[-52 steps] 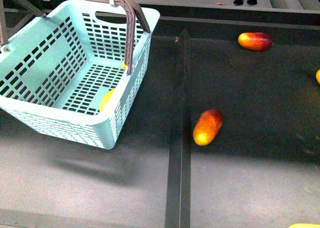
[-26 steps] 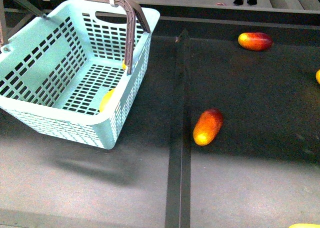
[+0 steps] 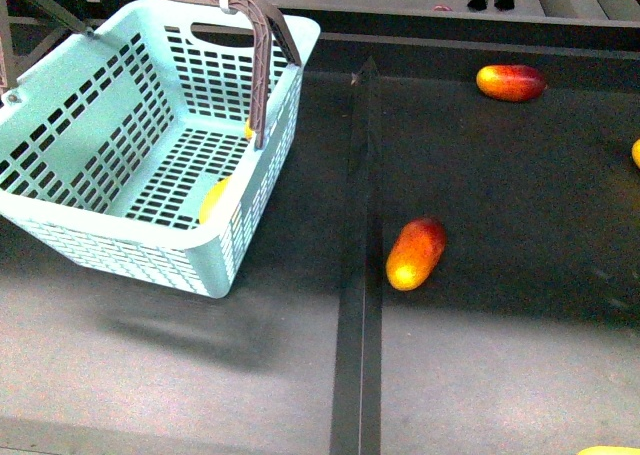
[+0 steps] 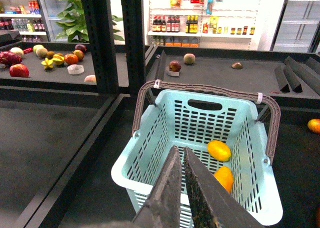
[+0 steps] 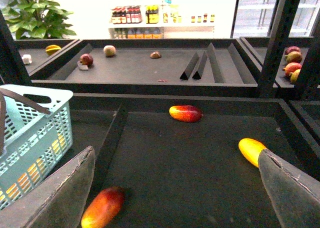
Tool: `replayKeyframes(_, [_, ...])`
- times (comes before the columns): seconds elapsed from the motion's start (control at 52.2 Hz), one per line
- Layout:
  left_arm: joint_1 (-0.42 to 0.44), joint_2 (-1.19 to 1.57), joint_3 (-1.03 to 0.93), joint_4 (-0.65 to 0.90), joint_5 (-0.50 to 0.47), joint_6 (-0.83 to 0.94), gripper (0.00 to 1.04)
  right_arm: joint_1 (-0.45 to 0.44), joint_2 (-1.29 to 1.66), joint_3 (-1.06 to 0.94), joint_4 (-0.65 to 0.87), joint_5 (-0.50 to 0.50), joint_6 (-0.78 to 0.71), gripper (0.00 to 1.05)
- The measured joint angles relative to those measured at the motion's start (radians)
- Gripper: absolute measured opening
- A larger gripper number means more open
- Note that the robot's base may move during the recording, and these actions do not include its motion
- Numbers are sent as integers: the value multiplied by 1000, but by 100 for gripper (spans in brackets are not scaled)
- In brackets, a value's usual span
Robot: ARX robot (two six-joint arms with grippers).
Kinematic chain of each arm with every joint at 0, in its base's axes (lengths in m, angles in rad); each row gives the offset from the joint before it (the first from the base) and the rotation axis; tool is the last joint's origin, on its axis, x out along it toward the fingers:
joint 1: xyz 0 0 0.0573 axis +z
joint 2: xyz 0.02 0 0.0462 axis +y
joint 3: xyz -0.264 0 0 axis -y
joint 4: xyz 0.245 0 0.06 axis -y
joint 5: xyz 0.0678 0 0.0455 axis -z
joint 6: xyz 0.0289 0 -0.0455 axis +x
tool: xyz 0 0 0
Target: Pick lemon and mango into basket
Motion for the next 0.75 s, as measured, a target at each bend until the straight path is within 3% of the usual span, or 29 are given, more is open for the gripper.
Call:
replayKeyframes(0.058, [0, 0, 0, 0, 0, -1, 5, 0, 0, 0, 0, 0, 0, 96])
replayKeyframes(0.268, [0, 0, 0, 0, 0, 0, 59, 0, 0, 0, 0, 0, 0, 96])
replayKeyframes(0.499, [0, 0, 0, 0, 0, 0, 99, 0, 0, 0, 0, 0, 0, 96])
replayKeyframes(0.748, [0, 0, 0, 0, 0, 2, 98, 0, 0, 0, 0, 0, 0, 96])
